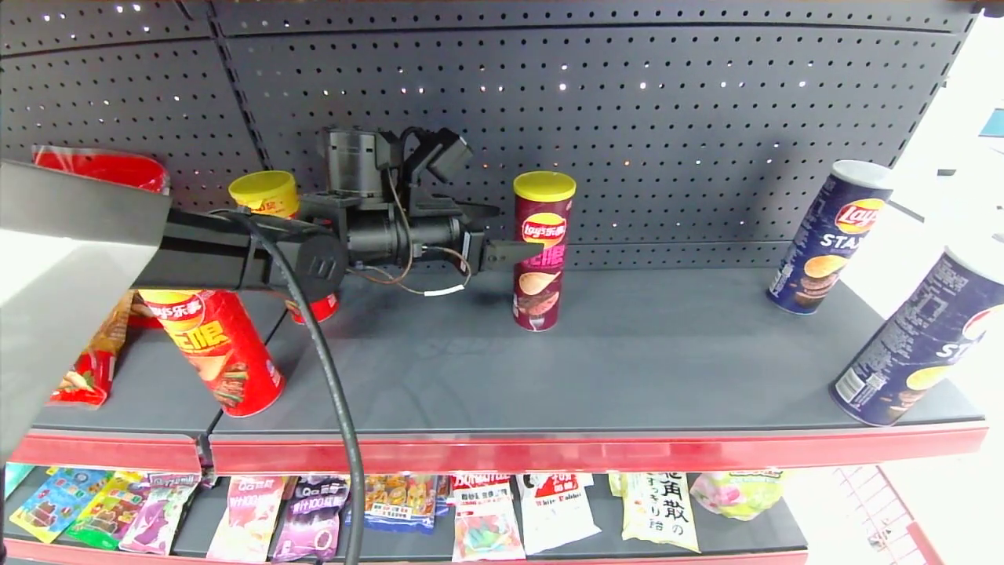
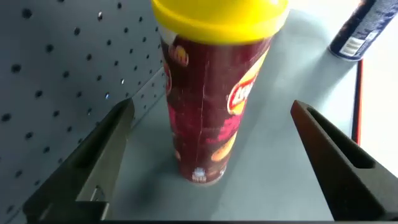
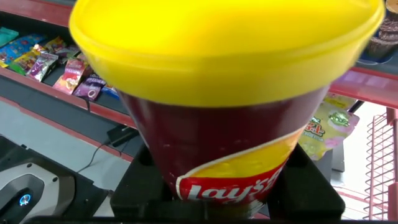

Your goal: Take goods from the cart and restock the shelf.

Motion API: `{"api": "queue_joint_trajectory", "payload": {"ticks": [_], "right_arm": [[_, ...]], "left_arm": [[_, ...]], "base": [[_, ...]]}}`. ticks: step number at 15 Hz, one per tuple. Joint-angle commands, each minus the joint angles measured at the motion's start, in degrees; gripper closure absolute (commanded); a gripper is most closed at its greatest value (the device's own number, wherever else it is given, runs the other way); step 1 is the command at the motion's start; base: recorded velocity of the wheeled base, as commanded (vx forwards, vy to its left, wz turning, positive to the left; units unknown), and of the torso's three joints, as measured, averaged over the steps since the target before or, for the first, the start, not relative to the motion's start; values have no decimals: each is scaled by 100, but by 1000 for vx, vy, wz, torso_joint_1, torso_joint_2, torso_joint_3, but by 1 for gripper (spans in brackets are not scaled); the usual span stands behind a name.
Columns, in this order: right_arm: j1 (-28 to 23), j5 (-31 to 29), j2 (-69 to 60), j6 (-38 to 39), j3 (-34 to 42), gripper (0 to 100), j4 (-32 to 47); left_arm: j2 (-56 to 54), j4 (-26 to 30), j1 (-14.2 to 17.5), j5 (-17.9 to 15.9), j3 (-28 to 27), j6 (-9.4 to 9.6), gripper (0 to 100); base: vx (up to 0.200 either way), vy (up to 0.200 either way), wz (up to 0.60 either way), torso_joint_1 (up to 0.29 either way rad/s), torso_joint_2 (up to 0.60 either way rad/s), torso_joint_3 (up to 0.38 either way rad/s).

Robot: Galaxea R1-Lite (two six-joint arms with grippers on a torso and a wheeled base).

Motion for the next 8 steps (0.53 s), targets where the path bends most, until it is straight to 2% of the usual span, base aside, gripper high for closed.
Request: {"api": "queue_joint_trajectory", "payload": {"ticks": [1,8], "right_arm": [[3,-6,4,-2,-1,100,1],[3,-6,-13,15,87,100,-17]], "left_arm": [[268,-6,3,-29,-345,-1,0],[629,407,-58,-117,-1189,-10,0]], "base": [[0,0,0,0,0,0],[0,0,0,0,0,0]]}}
